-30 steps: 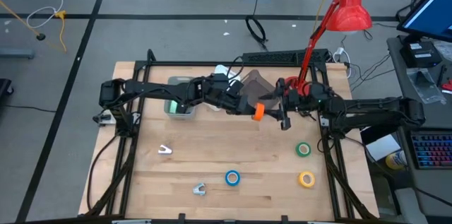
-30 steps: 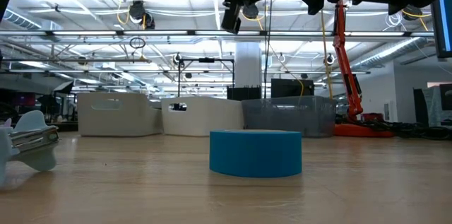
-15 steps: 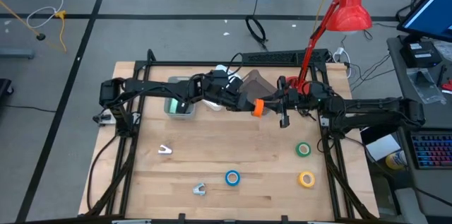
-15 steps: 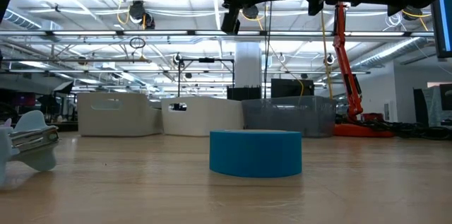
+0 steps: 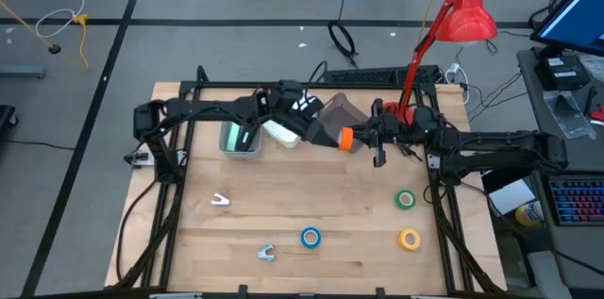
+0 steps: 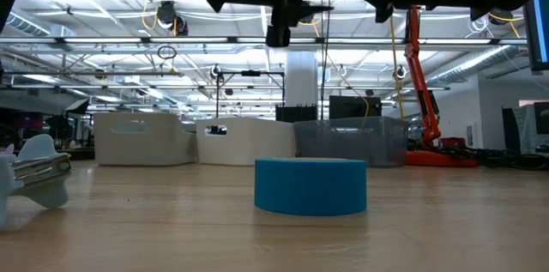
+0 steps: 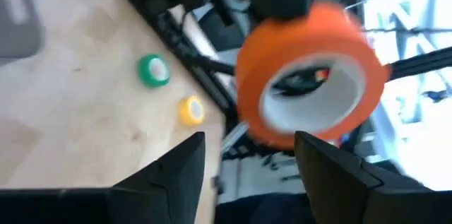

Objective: Pick and place Stapler, Stapler remover, tape
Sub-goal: Put the orange tape into the black bin

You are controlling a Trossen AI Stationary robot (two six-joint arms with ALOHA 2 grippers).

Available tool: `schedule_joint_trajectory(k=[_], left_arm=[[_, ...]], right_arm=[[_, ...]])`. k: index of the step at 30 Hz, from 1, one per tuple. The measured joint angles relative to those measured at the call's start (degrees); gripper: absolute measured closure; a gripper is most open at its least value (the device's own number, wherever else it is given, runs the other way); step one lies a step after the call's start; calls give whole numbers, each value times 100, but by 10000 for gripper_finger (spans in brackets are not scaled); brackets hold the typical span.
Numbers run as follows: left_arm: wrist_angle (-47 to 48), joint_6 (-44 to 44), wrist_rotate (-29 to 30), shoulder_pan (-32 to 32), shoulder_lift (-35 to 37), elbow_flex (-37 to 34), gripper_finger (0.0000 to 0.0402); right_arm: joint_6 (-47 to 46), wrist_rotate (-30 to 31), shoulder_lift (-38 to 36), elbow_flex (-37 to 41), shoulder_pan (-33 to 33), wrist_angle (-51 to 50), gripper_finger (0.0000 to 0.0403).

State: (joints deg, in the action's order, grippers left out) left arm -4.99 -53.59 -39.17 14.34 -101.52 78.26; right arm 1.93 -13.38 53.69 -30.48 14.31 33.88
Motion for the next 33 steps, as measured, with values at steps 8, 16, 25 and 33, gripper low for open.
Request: schedule_joint_trajectory(k=[8, 16, 25, 33], left_arm=[[2064, 1540, 1129, 318, 364, -4, 187], [3174, 2293, 2746, 326, 1078, -7, 188], [3143, 3104, 3190, 420, 2076, -425, 188], [2843, 2772, 3583, 424, 3154, -1569, 188]], right_arm=[[-792, 478, 0, -19, 353, -752, 375], [-353, 1063, 217, -881, 663, -2675, 373], [84, 1825, 1329, -1721, 940, -3803, 373], [474, 1813, 2455, -2618, 1318, -5303, 374]])
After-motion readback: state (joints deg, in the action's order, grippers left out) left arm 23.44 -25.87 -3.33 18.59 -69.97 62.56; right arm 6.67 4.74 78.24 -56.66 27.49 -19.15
